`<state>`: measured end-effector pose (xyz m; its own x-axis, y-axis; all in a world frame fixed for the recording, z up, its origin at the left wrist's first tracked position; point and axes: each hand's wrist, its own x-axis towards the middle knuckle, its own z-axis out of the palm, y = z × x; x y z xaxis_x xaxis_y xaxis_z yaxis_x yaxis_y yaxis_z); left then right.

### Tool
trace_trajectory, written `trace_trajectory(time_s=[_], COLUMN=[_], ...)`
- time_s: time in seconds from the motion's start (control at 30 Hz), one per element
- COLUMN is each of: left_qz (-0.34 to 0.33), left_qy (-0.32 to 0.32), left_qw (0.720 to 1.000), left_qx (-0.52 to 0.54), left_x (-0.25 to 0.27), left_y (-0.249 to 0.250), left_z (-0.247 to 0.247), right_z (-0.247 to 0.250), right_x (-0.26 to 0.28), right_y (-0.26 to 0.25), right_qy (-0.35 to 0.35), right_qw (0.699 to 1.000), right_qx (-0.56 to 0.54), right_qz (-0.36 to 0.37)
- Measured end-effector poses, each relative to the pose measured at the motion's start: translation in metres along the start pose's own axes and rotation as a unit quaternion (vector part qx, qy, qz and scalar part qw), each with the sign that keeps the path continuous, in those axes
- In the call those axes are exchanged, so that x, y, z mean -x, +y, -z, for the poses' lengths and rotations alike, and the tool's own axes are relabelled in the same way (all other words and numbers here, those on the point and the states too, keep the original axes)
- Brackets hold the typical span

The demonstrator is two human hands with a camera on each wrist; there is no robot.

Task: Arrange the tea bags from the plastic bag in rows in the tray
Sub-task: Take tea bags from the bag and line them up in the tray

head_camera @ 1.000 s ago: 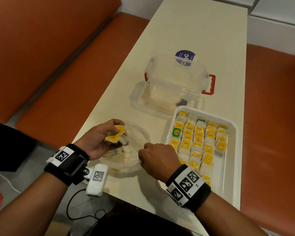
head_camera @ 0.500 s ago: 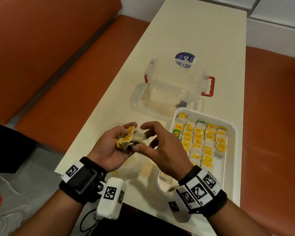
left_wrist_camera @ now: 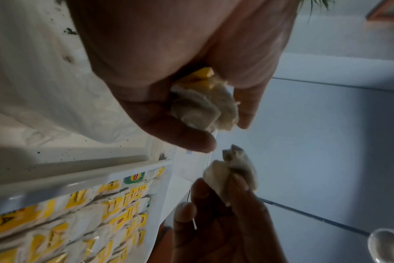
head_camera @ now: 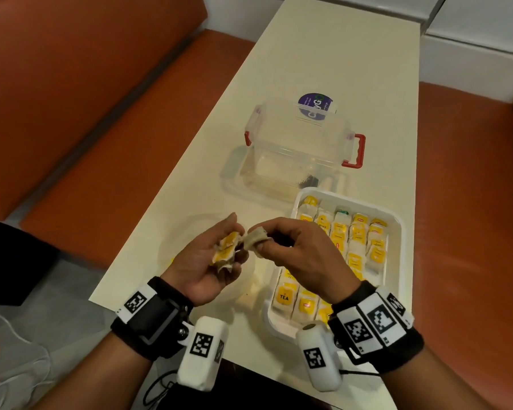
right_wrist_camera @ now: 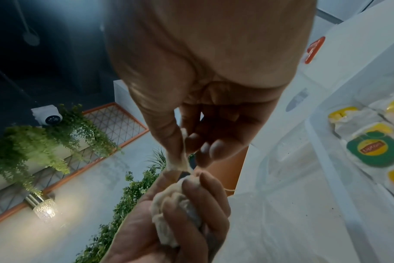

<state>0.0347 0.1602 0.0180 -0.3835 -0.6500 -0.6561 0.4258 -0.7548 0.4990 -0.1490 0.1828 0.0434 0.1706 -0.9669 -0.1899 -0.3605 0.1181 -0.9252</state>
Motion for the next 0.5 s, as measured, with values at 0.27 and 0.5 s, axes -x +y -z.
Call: trace_trajectory(time_s=[0.27, 0.5], left_qz=[-0.021, -0.023], left_qy=[-0.038, -0.075], left_qw=[0.988, 0.991], left_qx=[-0.15, -0.11], left_x=[-0.003, -0.013], left_y=[-0.014, -0.028], left_z=[-0.028, -0.05], right_z=[0.034, 0.058], right_x=[0.009, 0.026], right_y=[-0.004, 0.006], right_qy=[-0.001, 0.034], right_qw=[0.998, 0.994], right_qx=[-0.042, -0.057], right_qz=[-0.05, -0.084])
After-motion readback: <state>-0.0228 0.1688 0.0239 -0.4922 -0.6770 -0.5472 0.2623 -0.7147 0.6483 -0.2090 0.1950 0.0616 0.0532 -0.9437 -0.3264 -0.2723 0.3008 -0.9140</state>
